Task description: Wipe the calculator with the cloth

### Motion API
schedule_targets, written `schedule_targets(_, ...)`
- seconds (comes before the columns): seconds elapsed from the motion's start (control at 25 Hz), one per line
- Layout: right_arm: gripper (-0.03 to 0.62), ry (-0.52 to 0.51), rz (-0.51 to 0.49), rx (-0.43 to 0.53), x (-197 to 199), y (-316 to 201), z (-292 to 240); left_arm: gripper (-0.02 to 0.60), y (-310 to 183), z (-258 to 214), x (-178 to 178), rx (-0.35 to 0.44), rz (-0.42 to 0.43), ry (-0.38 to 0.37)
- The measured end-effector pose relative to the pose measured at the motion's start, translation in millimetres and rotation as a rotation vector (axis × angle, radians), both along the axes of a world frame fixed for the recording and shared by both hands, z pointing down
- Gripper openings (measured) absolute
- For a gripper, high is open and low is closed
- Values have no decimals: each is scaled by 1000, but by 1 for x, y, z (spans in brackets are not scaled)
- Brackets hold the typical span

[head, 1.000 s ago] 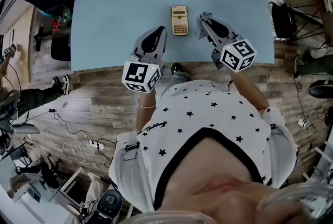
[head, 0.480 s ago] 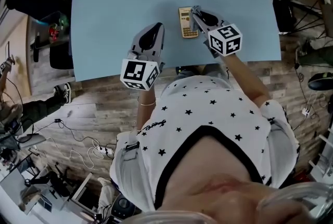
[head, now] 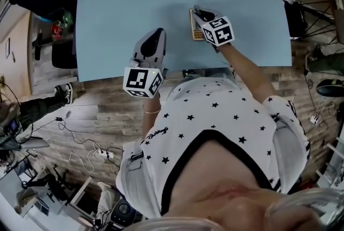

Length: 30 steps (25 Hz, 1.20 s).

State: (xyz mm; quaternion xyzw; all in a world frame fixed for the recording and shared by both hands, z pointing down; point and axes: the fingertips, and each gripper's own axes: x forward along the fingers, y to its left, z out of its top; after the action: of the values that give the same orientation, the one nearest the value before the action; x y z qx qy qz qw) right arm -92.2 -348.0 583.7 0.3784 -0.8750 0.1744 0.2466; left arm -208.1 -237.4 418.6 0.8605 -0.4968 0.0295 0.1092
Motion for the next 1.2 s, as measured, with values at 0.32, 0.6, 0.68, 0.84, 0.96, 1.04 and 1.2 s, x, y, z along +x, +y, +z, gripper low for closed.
schedule_targets(0.32,57,104,10,-14,-12,-16,33,31,10,7,-25,-14,-75,0)
schedule_targets(0.6,57,145,-11,-3,-16,-21,42,31,7,4,-28,-15,-86,-4)
schedule_targets(0.68,57,143,-9,-4,-15,-23,41,31,5,3,-28,-15,-85,-5)
schedule_targets(0.84,57,147,13,0,-6,-27,40,31,0,3,-26,-11,-76,-7)
schedule_targets(0.96,57,148,36,-4,6,-29,40,31,-4,2,-21,-10,-64,-8)
schedule_targets(1.04,57,146,58,-9,17,-32,41,31,-7,2,-16,-11,-53,-6)
schedule_targets(1.2,57,142,104,-22,36,-34,42,31,-15,-1,-8,-2,-27,-5)
